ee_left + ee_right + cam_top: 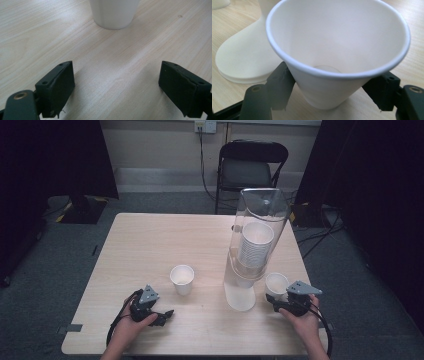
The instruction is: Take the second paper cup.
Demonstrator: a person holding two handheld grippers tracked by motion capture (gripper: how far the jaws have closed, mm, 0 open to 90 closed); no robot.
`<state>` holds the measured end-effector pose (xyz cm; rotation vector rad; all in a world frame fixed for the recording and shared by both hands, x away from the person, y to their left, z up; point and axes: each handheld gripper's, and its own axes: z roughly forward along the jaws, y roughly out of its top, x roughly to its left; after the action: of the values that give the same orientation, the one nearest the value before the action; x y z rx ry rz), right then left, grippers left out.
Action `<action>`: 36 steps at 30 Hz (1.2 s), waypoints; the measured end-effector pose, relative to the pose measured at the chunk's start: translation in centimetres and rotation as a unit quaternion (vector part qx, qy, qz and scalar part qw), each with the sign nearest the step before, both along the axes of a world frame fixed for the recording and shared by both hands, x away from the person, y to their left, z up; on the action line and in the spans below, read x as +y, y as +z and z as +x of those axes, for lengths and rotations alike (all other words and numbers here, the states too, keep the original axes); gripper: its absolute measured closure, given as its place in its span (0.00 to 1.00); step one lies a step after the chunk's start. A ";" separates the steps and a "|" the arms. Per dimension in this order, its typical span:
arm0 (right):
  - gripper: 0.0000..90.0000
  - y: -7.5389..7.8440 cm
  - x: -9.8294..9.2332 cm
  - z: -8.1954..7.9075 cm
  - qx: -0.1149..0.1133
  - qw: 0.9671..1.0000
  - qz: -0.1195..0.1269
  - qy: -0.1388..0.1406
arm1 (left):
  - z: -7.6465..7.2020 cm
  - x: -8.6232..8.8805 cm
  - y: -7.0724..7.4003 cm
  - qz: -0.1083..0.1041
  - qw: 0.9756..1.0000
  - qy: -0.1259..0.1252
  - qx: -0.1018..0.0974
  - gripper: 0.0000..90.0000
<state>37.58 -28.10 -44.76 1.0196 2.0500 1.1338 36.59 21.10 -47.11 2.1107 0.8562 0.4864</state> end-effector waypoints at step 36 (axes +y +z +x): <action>0.14 -1.8 -2.8 -5.2 0.085 0.994 -0.039 0.048 | 0.0 0.0 0.0 0.001 1.000 -0.001 0.000 0.14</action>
<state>32.34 -30.90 -46.54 1.0190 2.2811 1.0349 36.59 21.11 -47.11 2.1128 0.8543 0.4858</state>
